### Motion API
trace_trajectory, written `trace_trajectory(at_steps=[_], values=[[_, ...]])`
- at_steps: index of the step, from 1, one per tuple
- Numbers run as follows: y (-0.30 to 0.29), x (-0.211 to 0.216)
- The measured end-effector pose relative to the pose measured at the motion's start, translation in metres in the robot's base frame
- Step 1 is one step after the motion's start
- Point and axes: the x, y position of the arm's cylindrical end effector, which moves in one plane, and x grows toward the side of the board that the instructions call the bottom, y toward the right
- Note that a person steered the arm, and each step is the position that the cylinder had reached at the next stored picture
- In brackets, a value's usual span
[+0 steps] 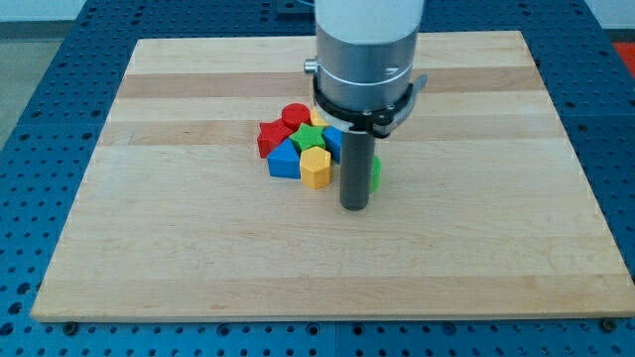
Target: Move the green circle to the group of blocks
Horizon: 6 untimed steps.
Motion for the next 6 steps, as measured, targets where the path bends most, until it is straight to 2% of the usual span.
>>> trace_trajectory(at_steps=[2, 3, 4, 6], values=[[0.065, 0.038], [0.095, 0.034], [0.073, -0.014], [0.034, -0.012]])
